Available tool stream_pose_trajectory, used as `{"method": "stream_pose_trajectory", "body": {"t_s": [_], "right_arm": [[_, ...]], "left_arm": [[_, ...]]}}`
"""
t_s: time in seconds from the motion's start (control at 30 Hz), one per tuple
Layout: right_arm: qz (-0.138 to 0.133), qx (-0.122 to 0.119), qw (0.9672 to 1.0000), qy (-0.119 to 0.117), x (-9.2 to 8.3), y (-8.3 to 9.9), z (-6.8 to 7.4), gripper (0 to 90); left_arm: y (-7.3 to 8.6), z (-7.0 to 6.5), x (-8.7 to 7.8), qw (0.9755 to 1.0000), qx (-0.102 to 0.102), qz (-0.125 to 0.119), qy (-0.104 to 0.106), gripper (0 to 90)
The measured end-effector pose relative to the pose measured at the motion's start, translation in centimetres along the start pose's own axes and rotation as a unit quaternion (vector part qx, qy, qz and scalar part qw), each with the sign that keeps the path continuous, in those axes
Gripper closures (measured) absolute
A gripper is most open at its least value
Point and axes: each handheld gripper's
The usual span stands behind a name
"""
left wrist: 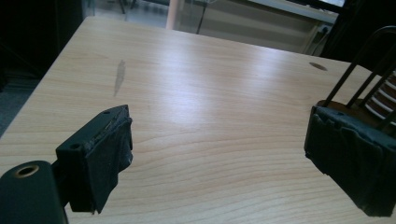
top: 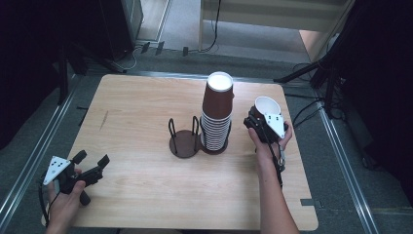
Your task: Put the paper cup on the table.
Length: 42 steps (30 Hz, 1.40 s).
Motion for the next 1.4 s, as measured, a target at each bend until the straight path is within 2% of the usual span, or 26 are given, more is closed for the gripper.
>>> {"method": "stream_pose_trajectory", "body": {"t_s": [0.07,0.1,0.27,0.3,0.47,0.57,0.73,0.83,1.13,1.2,1.23,1.3,1.33,1.4], "right_arm": [[-0.004,-0.026,0.9996,0.010,0.7,0.8,0.4,10.7],[-0.004,-0.032,0.9994,0.014,0.8,1.0,0.4,10.7],[-0.011,-0.044,0.9987,0.022,1.3,1.9,0.4,10.7],[-0.019,-0.053,0.9981,0.023,1.4,2.2,0.5,10.8],[-0.022,-0.069,0.9970,0.026,1.6,2.6,0.6,10.8],[-0.026,-0.067,0.9971,0.025,1.8,2.9,0.5,10.8],[-0.015,-0.059,0.9977,0.029,2.0,3.4,0.4,10.4],[-0.010,-0.041,0.9989,0.018,2.1,3.5,0.3,10.4],[0.005,-0.041,0.9991,-0.003,2.0,3.8,0.5,8.4],[0.012,-0.037,0.9992,-0.010,2.0,3.7,0.5,7.3],[0.013,-0.036,0.9991,-0.019,1.9,3.4,0.4,2.3],[0.017,-0.031,0.9991,-0.025,1.8,3.2,0.4,0.1],[0.022,-0.026,0.9988,-0.034,1.7,2.9,0.5,0.0],[0.025,-0.023,0.9987,-0.037,1.6,2.5,0.5,0.0]], "left_arm": [[0.0,0.0,0.0,1.0000,0.008,-0.002,-0.004,8.6],[0.0,0.1,0.0,1.0000,0.004,-0.003,-0.002,8.6],[0.1,0.3,0.0,1.0000,-0.003,-0.002,0.003,8.6],[0.1,0.3,0.0,0.9998,-0.012,-0.001,0.015,8.6],[0.1,0.4,0.1,0.9996,-0.017,0.003,0.020,8.6],[0.2,0.4,0.2,0.9996,-0.017,0.006,0.022,8.6],[0.2,0.4,0.2,0.9995,-0.017,0.006,0.024,9.2],[0.2,0.5,0.2,0.9995,-0.018,0.006,0.024,9.1],[0.3,0.4,0.4,0.9994,-0.019,0.011,0.028,9.1],[0.3,0.4,0.4,0.9994,-0.019,0.011,0.028,9.2],[0.3,0.4,0.4,0.9994,-0.019,0.011,0.028,9.2],[0.3,0.4,0.4,0.9994,-0.019,0.012,0.028,9.2],[0.3,0.4,0.5,0.9993,-0.019,0.013,0.028,9.2],[0.3,0.4,0.5,0.9993,-0.020,0.012,0.028,9.2]]}}
Point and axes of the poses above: each handheld gripper's, and its own axes: x roughly forward along the jaws, y roughly out of its underside, z roughly to its left, and after that the axes turned 15 degrees about y, right-handed
